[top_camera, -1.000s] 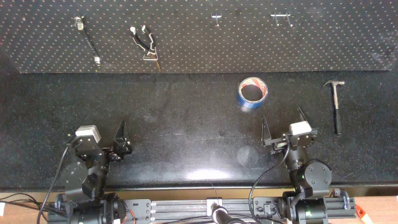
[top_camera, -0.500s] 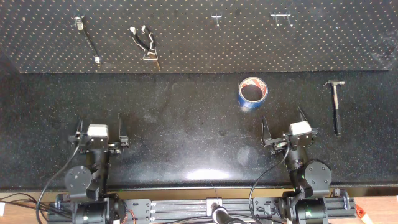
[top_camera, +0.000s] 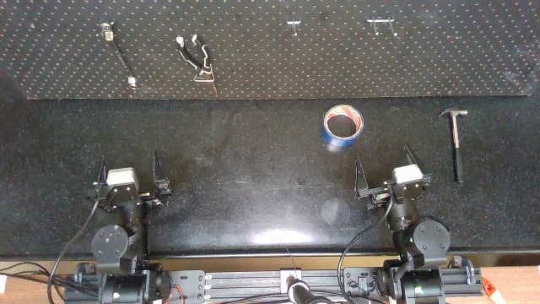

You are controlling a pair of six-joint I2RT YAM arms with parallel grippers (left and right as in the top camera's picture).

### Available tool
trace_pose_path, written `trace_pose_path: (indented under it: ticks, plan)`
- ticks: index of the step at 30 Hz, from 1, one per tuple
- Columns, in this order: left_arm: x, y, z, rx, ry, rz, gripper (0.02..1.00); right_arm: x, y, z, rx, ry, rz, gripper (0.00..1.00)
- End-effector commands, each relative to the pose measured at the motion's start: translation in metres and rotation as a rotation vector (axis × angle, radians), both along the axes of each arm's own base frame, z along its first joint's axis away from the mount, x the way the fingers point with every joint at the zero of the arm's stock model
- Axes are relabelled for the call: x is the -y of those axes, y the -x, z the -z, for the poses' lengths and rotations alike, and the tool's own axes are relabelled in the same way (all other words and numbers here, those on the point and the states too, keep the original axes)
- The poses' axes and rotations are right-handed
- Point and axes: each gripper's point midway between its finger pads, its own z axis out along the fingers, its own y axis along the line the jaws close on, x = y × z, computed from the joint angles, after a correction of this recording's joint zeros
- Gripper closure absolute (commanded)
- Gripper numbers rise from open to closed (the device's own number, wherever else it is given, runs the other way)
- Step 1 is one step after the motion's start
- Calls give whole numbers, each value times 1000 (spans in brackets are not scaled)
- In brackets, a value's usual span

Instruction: Place Tools Onto Pegboard

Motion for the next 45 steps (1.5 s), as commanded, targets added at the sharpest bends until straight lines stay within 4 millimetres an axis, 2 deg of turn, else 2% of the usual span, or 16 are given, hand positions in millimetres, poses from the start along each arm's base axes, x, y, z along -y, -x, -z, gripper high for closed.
trace_pose_path:
  ticks: [1, 24, 26, 28, 30, 31, 33, 34, 35, 38, 41, 45]
  plan:
    - [-5, 1, 1, 23, 97, -37, 23, 0, 0, 2, 0, 10, 0, 3]
    - [-3, 0, 1, 22, 99, -25, 23, -1, 0, 1, 0, -6, -5, 1]
    - [-3, 0, 1, 22, 99, -25, 25, -3, -1, -5, -19, -111, -12, 3]
    - [-3, 0, 1, 22, 99, -25, 23, -15, -4, -19, -40, -115, -69, 1]
    - [-3, 0, 1, 22, 99, -25, 23, -29, -18, -46, -163, -188, -107, 1]
    - [-3, 0, 1, 22, 99, -25, 23, -36, -25, -53, -230, -233, -117, 1]
    - [-3, 0, 1, 22, 99, -25, 23, -52, -37, -54, -373, -286, -133, 1]
    - [-3, 0, 1, 22, 99, -25, 23, -73, -41, -47, -486, -261, -179, 1]
    - [-3, 0, 1, 22, 99, -25, 23, -84, -42, -40, -549, -244, -203, 1]
    - [-3, 0, 1, 22, 99, -25, 23, -118, -36, 6, -764, -222, -250, 1]
    - [-3, 0, 1, 22, 99, -25, 25, -134, -28, 37, -877, -181, -273, 3]
    - [-3, 0, 1, 22, 99, -25, 23, -129, -32, 65, -947, -136, -211, 5]
